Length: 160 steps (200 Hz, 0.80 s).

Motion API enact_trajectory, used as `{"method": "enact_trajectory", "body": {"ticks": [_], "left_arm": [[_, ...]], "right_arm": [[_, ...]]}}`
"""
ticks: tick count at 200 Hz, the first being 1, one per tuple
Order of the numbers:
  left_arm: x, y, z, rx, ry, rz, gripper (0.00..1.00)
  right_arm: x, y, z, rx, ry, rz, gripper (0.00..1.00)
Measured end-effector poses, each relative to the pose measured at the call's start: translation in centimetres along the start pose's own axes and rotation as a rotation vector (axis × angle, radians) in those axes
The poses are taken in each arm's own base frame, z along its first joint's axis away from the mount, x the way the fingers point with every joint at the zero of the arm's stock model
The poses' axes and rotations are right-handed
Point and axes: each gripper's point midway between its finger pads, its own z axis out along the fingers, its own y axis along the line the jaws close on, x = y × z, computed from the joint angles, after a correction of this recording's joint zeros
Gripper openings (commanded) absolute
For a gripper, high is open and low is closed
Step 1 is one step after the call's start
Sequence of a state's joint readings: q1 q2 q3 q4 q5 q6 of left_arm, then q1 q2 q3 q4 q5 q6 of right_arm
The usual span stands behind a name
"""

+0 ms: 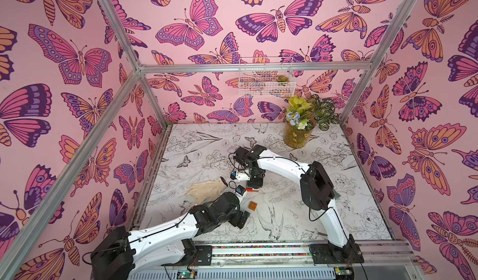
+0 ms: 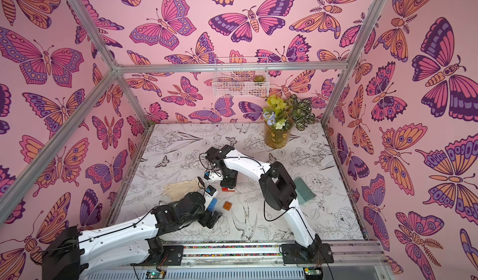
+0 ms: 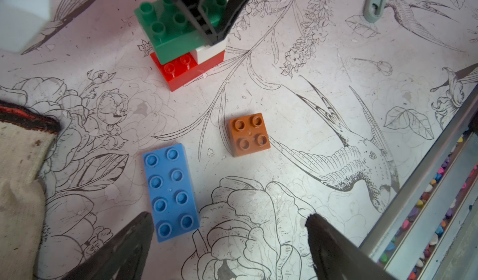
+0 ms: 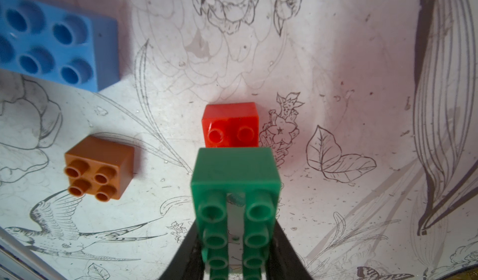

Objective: Assemble the number 5 with lego
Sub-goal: Assemble the lego brick with the lego brick.

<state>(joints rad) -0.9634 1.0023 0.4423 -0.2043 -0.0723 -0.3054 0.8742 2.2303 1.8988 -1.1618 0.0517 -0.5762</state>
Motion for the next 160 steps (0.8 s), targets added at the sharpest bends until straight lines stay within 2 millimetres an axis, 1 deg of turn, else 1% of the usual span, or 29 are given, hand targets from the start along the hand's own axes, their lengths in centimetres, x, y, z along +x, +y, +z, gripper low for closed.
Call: {"method": "enact_trajectory", "body": {"ticks": [25, 98, 125, 160], "left_arm": [[0.01, 0.0, 0.0, 0.0, 0.0, 0.0, 0.95], [-0.04, -0.01, -0.06, 0.001, -0.003, 0.0, 0.95], [-0.04, 0.06, -0.09, -0.002, -0.005, 0.0, 0.95], [-0.05, 0.06, -0.09, -0.002, -0.006, 0.0, 0.95]], "right_arm": [[0.01, 0.04, 0.08, 0.001, -0.017, -0.019, 0.0], [-0.16, 0.01, 0.18, -0.069, -0.047, -0.067, 0.0], [-0.38, 0.11, 0.52, -0.089, -0.058, -0.065, 0.0], [-0.34, 0.07, 0.69, -0.063, -0.081, -0.036, 0.0]]}}
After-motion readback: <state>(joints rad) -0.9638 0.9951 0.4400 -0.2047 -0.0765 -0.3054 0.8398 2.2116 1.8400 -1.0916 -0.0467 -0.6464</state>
